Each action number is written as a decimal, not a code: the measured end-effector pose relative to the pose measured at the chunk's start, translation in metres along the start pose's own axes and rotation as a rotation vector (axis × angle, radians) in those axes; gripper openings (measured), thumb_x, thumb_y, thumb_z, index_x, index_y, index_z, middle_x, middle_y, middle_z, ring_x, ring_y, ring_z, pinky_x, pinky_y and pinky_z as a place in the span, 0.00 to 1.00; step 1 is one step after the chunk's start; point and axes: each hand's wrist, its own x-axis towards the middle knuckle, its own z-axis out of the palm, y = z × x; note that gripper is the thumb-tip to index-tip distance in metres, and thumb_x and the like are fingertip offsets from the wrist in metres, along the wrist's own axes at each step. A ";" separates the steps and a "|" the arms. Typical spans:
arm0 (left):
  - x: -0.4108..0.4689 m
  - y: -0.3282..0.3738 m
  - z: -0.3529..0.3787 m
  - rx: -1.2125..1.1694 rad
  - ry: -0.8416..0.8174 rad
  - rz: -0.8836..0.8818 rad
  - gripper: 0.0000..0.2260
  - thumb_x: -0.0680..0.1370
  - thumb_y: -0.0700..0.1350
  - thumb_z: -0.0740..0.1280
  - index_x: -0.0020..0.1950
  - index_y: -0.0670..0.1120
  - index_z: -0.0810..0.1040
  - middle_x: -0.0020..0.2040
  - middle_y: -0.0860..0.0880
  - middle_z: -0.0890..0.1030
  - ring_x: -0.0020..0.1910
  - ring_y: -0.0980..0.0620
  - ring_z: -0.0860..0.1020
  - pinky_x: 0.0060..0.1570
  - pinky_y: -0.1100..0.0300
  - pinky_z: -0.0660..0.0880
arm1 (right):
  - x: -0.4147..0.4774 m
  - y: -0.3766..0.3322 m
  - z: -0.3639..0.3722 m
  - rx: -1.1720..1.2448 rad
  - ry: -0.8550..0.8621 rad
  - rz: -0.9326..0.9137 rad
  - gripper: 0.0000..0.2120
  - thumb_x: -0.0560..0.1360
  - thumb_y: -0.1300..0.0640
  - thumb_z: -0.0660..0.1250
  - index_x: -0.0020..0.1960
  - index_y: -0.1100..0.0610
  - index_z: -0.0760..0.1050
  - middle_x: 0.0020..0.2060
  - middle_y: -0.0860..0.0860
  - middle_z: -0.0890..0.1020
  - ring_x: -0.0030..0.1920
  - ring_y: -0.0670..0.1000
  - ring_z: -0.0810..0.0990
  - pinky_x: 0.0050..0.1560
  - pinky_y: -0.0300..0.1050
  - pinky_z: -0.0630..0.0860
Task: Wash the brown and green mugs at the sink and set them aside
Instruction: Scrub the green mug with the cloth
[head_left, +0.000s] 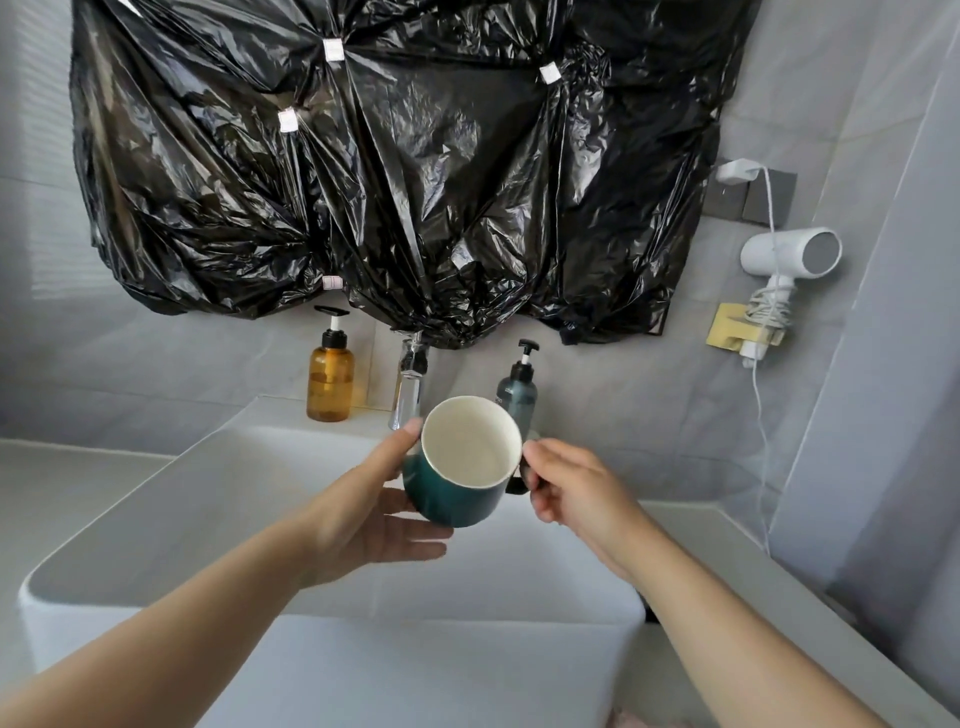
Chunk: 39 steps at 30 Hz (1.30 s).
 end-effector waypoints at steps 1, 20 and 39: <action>-0.001 0.000 0.004 -0.042 -0.013 0.000 0.36 0.67 0.66 0.69 0.70 0.50 0.71 0.61 0.38 0.76 0.48 0.36 0.84 0.49 0.47 0.82 | -0.003 0.001 -0.001 -0.001 -0.003 -0.012 0.16 0.82 0.56 0.59 0.36 0.57 0.69 0.32 0.50 0.71 0.28 0.47 0.67 0.31 0.37 0.64; -0.071 -0.067 0.088 -0.017 0.032 0.103 0.22 0.69 0.55 0.76 0.56 0.44 0.79 0.48 0.40 0.73 0.37 0.48 0.81 0.44 0.54 0.82 | -0.149 0.053 -0.076 -0.288 0.370 -0.041 0.04 0.79 0.57 0.64 0.51 0.49 0.76 0.45 0.45 0.82 0.44 0.46 0.81 0.41 0.35 0.73; -0.135 -0.163 0.106 -0.093 0.108 -0.032 0.22 0.66 0.55 0.71 0.54 0.42 0.80 0.51 0.38 0.72 0.37 0.46 0.79 0.43 0.53 0.82 | -0.262 0.151 -0.091 -0.754 0.419 0.380 0.10 0.75 0.47 0.69 0.47 0.54 0.81 0.39 0.45 0.81 0.39 0.44 0.77 0.33 0.37 0.68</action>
